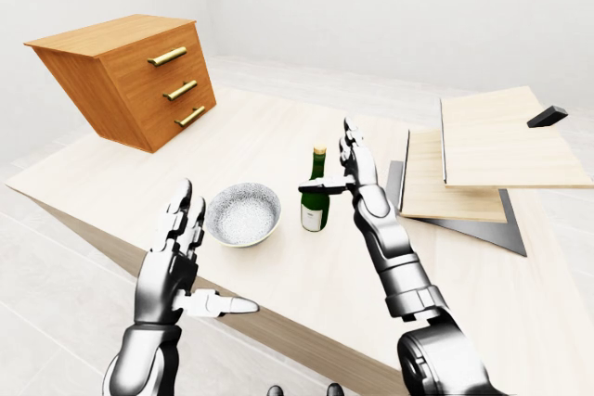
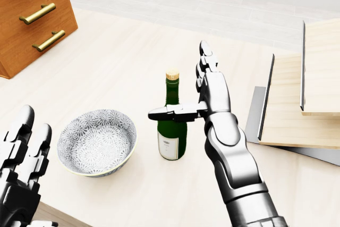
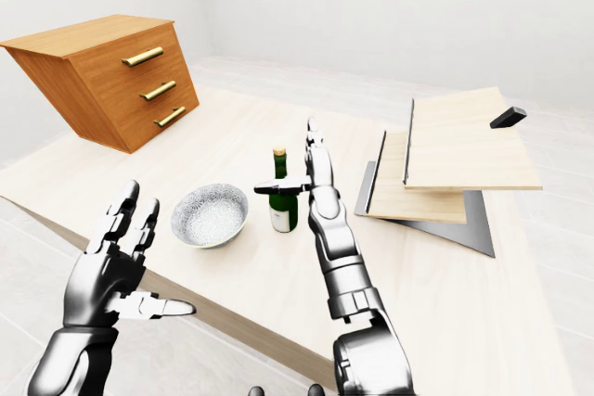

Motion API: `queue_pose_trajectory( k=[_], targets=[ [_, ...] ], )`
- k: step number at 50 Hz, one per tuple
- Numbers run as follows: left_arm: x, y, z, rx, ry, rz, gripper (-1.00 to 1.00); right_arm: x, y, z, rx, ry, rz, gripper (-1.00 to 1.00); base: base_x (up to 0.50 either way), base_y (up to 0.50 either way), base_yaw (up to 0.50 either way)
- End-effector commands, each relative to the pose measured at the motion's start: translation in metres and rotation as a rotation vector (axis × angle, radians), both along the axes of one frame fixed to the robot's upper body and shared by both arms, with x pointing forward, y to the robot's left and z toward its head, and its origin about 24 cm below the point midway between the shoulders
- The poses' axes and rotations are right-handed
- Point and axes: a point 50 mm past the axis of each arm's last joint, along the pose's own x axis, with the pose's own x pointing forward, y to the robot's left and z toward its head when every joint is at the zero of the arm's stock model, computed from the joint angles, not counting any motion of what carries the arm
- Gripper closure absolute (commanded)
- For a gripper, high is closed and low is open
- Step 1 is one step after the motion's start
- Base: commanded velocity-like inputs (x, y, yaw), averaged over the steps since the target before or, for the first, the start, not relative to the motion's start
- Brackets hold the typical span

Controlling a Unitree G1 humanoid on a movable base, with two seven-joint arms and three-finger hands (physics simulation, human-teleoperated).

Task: Put the wine bottle on the wine rack.

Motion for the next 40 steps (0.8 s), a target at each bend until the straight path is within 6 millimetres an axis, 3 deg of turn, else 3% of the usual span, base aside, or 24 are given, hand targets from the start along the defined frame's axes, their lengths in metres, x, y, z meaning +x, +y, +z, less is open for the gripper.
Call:
queue_pose_trajectory(
  k=[1,11,31,32,33,34,36,40],
  targets=[
    [0.000,-0.003,0.001,0.005,-0.002,-0.008,-1.00,0.013,0.004,-0.010,-0.014,0.088,0.002,-1.00,0.00,0.00,0.00],
    [0.000,-0.004,-0.001,0.003,0.004,-0.011,-1.00,0.021,0.008,-0.013,-0.029,0.138,0.009,-1.00,0.00,0.00,0.00],
    [0.002,-0.003,-0.003,-0.013,0.008,-0.012,-1.00,0.026,0.020,0.000,-0.024,0.106,0.049,-1.00,0.00,0.00,0.00],
    [0.002,-0.003,-0.003,-0.013,0.010,-0.013,-1.00,0.025,0.020,0.000,-0.024,0.108,0.050,-0.91,0.00,0.00,0.00],
    [0.003,-0.003,-0.003,-0.012,0.011,-0.013,-1.00,0.026,0.020,0.000,-0.025,0.110,0.051,-0.55,0.00,0.00,0.00],
    [0.002,-0.003,-0.002,-0.011,0.006,-0.013,-1.00,0.026,0.020,0.000,-0.025,0.110,0.051,0.11,0.00,0.00,0.00],
    [0.002,-0.003,0.000,-0.010,-0.002,-0.012,-1.00,0.026,0.020,0.001,-0.022,0.104,0.051,1.00,0.00,0.00,0.00],
    [0.002,-0.003,-0.001,-0.010,0.003,-0.012,-1.00,0.025,0.020,0.000,-0.021,0.107,0.052,1.00,0.00,0.00,0.00]
  ],
)
